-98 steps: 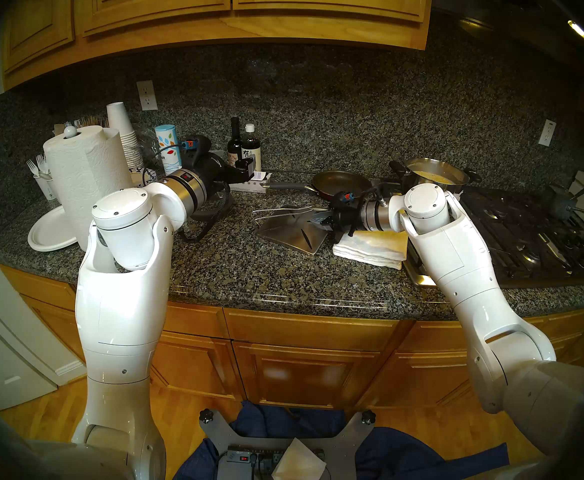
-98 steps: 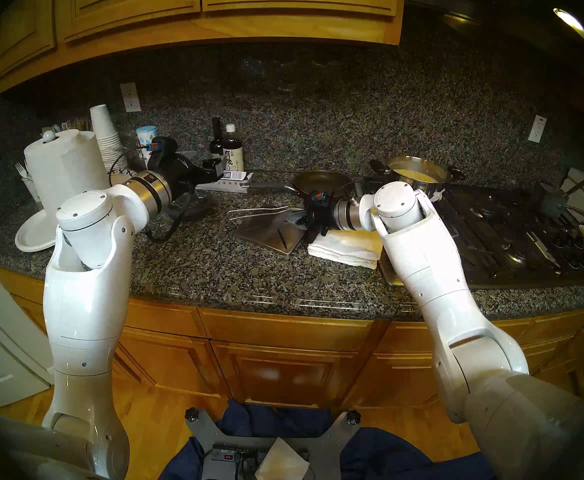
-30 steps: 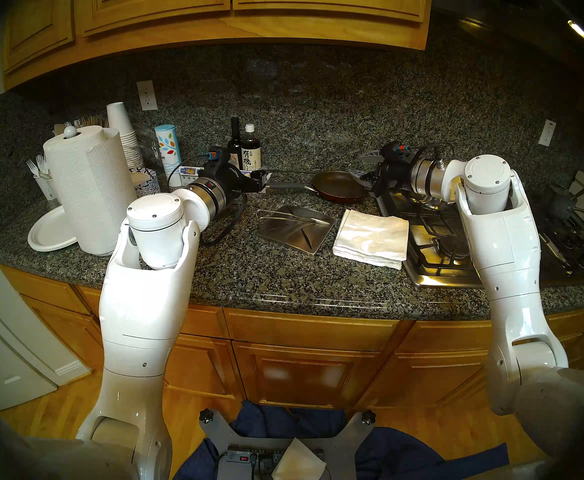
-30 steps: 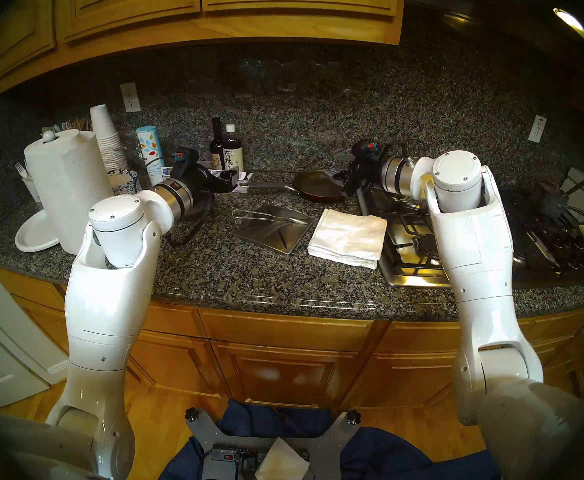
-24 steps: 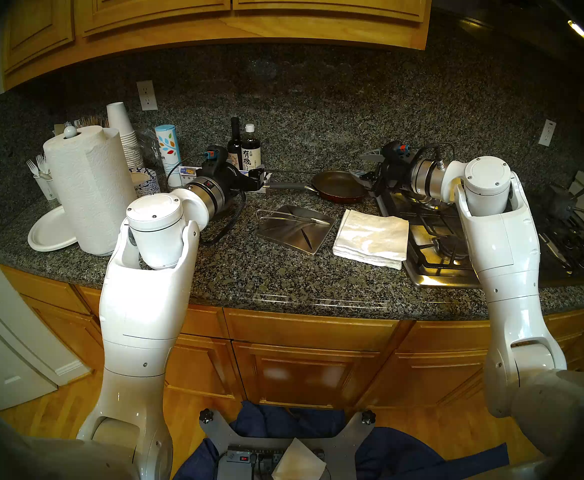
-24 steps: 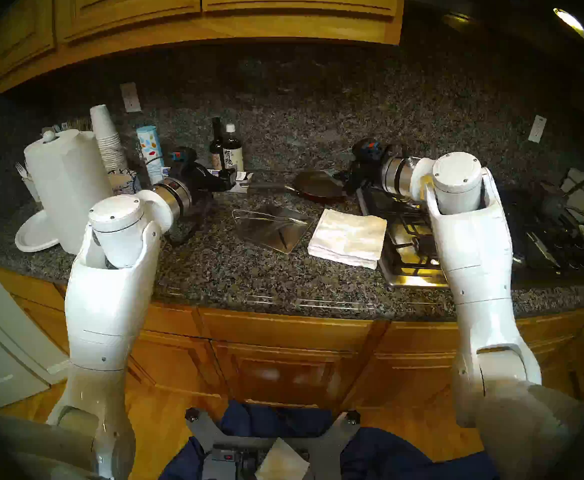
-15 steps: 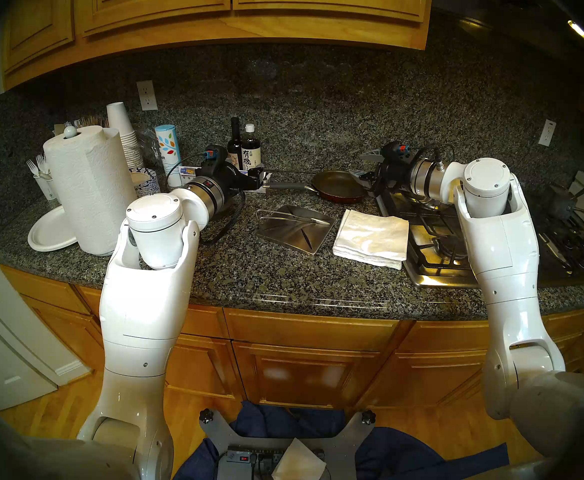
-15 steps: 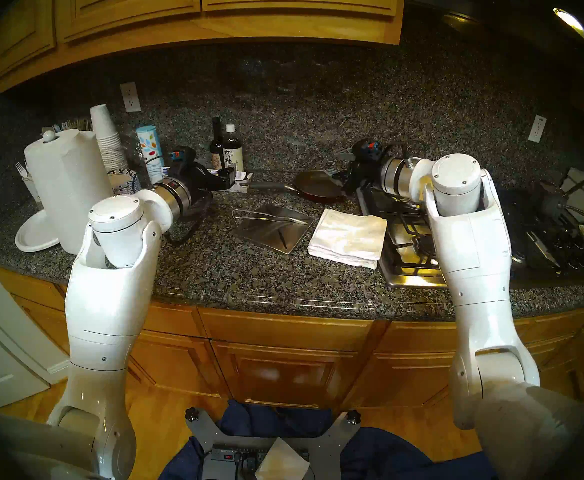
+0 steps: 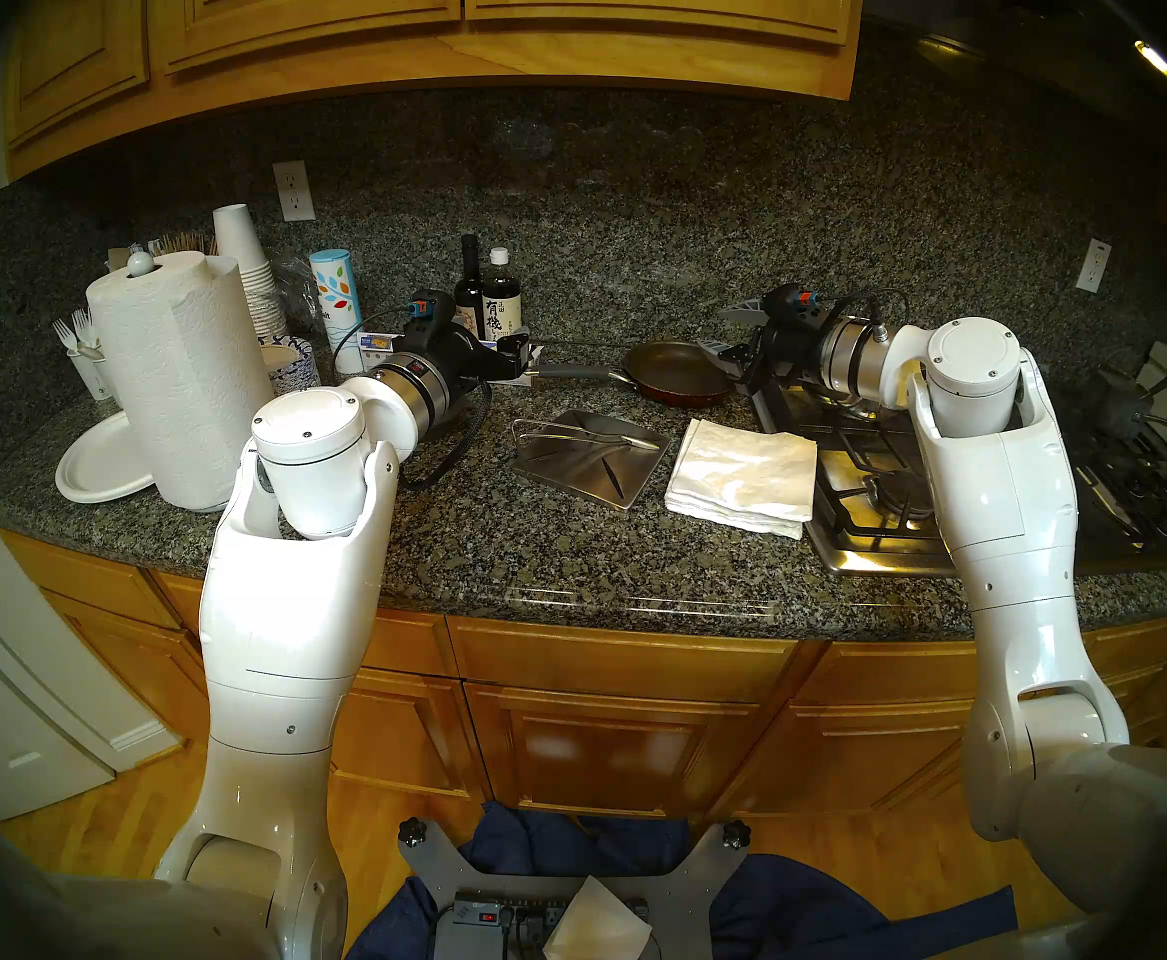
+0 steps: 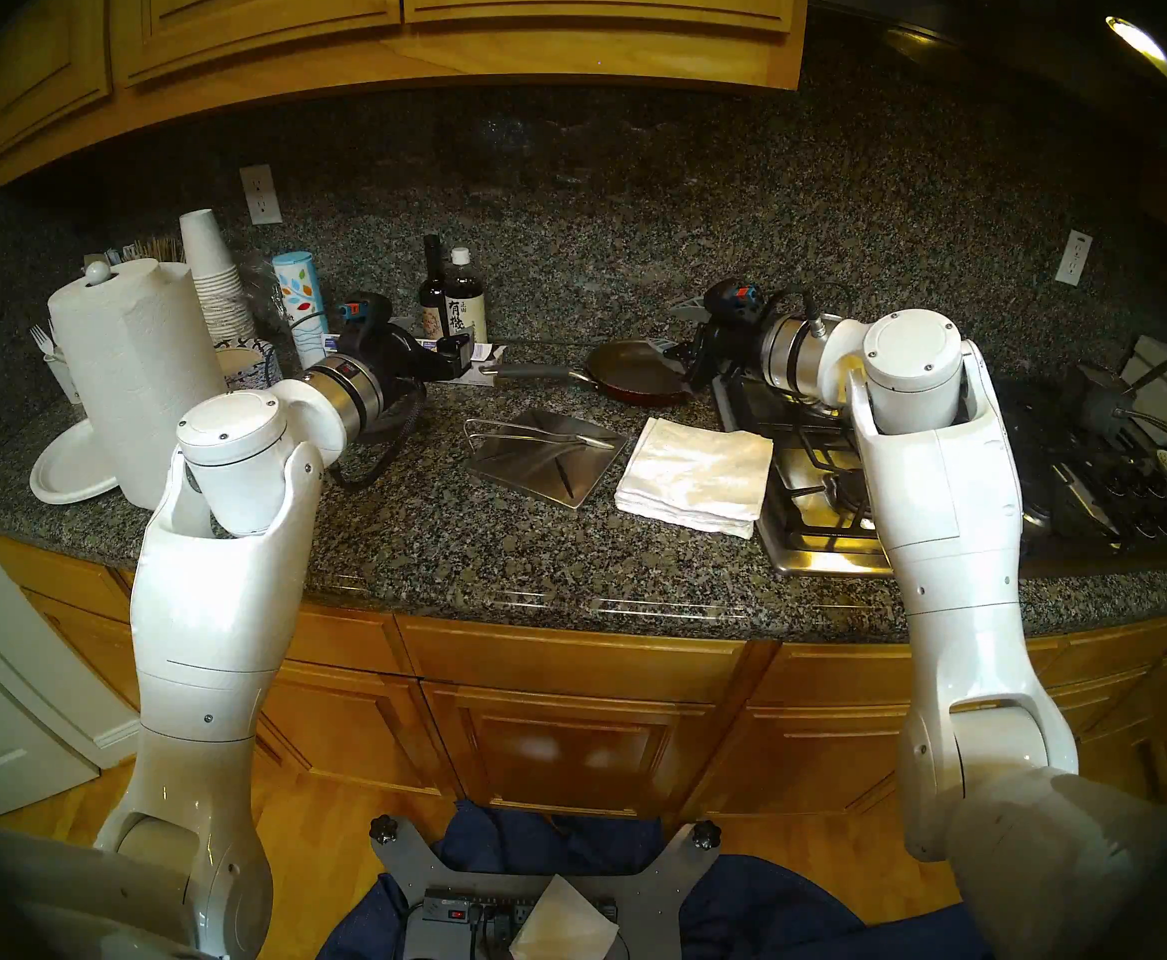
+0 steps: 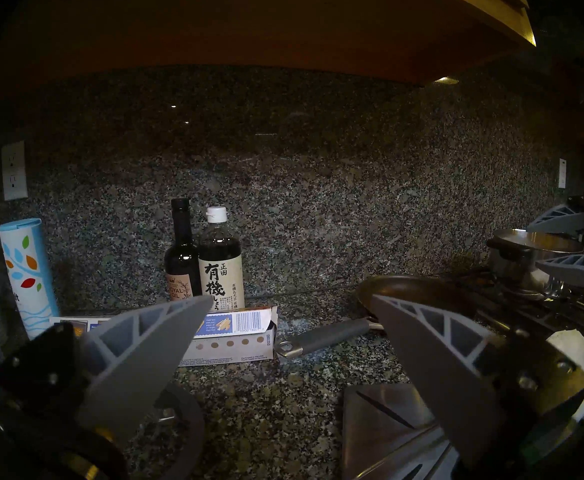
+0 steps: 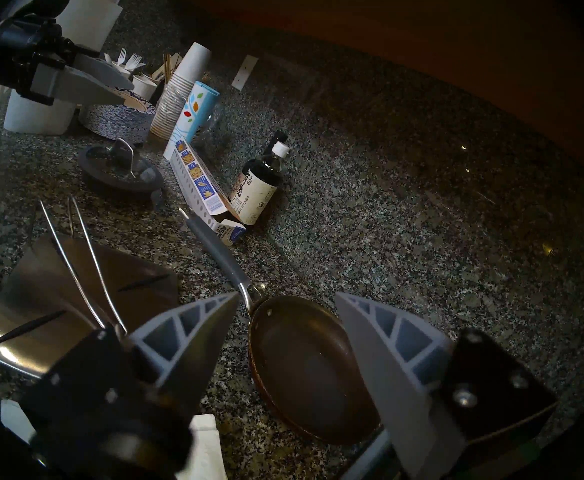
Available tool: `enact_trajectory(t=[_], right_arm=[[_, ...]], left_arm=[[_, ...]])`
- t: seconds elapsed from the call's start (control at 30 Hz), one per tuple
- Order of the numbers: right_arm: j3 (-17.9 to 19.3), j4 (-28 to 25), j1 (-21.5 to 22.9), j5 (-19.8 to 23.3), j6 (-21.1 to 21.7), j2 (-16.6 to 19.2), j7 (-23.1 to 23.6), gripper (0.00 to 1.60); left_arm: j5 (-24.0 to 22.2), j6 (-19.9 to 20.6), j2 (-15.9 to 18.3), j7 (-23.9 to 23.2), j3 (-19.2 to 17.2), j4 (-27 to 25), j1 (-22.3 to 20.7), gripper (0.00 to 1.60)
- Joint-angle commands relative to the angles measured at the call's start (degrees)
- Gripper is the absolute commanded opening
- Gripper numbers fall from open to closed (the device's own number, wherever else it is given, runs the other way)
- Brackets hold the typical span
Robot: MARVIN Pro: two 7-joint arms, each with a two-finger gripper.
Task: Take napkin out of napkin holder
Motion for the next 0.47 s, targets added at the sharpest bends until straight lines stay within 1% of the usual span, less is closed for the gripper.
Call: enact_trajectory(t=[0.0, 0.43], right_arm=[[0.78, -1.66, 1.69, -0.03, -0.16, 0.19, -0.65, 1.15], [0.77, -1.68, 1.68, -0.01, -0.17, 0.22, -0.68, 1.15]], left_arm=[[-0.01, -1.13, -0.1, -0.03, -0.08, -1.59, -1.96, 1.6], [0.06, -1.15, -0.16, -0.13, -0.14, -1.58, -1.96, 1.6]])
